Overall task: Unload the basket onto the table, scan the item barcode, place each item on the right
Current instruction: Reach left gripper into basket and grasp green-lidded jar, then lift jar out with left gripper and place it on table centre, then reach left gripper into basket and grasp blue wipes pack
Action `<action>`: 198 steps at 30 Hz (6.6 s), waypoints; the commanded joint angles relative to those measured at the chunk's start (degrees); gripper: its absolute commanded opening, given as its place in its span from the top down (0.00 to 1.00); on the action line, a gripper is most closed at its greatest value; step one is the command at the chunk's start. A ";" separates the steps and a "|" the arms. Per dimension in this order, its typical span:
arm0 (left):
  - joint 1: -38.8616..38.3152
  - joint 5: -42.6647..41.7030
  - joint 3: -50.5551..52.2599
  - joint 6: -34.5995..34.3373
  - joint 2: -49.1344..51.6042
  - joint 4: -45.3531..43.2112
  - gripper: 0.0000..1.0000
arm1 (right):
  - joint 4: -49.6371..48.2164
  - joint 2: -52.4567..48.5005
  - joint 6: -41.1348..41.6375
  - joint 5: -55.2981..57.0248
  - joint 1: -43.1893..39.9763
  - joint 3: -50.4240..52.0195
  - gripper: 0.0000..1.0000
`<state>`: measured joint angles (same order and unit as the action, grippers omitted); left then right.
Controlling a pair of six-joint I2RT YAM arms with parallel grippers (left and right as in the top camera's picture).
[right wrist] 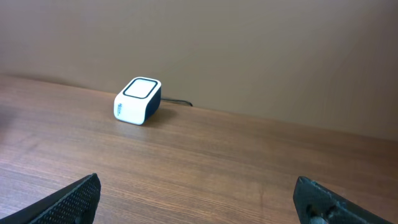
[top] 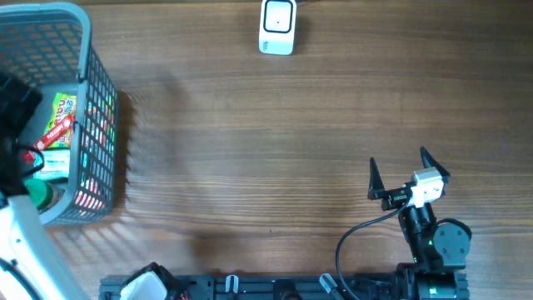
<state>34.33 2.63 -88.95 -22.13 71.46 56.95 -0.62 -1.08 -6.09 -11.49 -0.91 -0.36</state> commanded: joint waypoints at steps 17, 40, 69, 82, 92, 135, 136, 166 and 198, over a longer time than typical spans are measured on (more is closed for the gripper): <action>12.44 6.54 -0.24 -16.28 24.09 14.23 0.00 | -0.15 -0.07 0.09 0.55 0.31 0.07 0.00; 14.69 7.04 13.88 -15.65 25.97 0.50 0.00 | -0.15 -0.09 0.09 0.55 0.31 0.07 0.00; 14.64 4.26 17.49 -15.63 33.62 -3.98 0.28 | -0.15 -0.09 0.09 0.55 0.31 0.07 0.00; 14.64 2.27 10.75 -15.61 29.73 1.42 0.43 | -0.15 -0.09 0.09 0.52 0.31 0.07 0.00; 14.60 -12.74 -5.42 -15.65 21.18 8.07 0.42 | -0.15 -0.09 0.09 0.55 0.31 0.07 0.00; -54.47 1.62 2.45 -62.14 40.81 9.22 0.40 | -0.15 -0.09 0.09 0.52 0.31 0.07 0.00; -54.47 -0.17 3.08 -64.06 41.31 7.93 0.40 | -0.15 -0.09 0.07 0.52 0.31 0.07 0.00; -54.99 1.33 5.57 -22.01 23.52 -5.38 0.00 | -0.15 -0.09 0.09 0.55 0.31 0.07 0.00; -0.28 0.26 -6.34 -21.86 13.14 13.18 0.00 | -0.15 -0.09 0.09 0.52 0.31 0.07 0.00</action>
<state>28.53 8.38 -101.54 -40.60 83.11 70.74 -0.62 -1.13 -6.09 -11.49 -0.91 -0.36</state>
